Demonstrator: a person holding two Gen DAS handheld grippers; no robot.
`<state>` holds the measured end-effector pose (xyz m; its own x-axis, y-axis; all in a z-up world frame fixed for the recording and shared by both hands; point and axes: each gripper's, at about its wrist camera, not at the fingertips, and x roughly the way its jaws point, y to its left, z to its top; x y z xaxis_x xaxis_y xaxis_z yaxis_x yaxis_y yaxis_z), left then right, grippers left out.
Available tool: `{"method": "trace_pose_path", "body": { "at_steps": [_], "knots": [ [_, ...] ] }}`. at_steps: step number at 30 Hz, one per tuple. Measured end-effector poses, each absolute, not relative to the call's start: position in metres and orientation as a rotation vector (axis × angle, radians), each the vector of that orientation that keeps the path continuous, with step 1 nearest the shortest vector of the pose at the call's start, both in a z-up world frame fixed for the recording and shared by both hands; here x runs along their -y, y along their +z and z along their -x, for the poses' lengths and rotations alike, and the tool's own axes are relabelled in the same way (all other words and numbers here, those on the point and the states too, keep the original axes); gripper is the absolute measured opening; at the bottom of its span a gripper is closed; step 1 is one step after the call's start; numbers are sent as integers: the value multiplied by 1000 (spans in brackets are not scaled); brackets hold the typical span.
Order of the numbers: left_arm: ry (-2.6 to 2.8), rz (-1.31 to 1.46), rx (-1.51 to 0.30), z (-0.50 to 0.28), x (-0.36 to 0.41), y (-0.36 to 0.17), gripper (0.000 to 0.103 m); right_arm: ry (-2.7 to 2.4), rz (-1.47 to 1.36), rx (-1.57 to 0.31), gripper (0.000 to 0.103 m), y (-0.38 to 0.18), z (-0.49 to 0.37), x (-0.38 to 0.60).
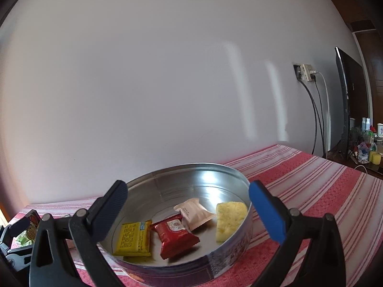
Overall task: Organize objects
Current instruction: 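Move both tools back toward the remaining items, then grasp the green tissue pack with the left tool while the right tool grasps the white box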
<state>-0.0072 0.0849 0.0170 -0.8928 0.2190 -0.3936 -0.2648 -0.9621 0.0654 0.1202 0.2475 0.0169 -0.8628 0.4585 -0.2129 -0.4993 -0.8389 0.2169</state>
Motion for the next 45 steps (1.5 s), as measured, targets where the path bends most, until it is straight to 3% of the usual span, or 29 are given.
{"method": "trace_pose_path", "body": {
  "at_steps": [8,19,31,37,40,45],
  "knots": [
    [2845,668,-185,23,-35,9,92,2695,321,-304,103,13,-98,-200],
    [2747,938,-44,55,50,-9,92,2843,554,-277,98,2,-56,-131],
    [2636,1223,-64,80,55,-37,92,2984,879,-196,98,-15,-10,-81],
    [2643,1256,-134,79,50,-42,70,2970,1033,-160,98,-25,24,-75],
    [2654,1229,-93,75,56,-39,63,2957,1089,-156,98,-31,41,-74],
    [2701,1072,-4,56,71,-25,62,2910,1172,-196,98,-39,65,-80]
  ]
}}
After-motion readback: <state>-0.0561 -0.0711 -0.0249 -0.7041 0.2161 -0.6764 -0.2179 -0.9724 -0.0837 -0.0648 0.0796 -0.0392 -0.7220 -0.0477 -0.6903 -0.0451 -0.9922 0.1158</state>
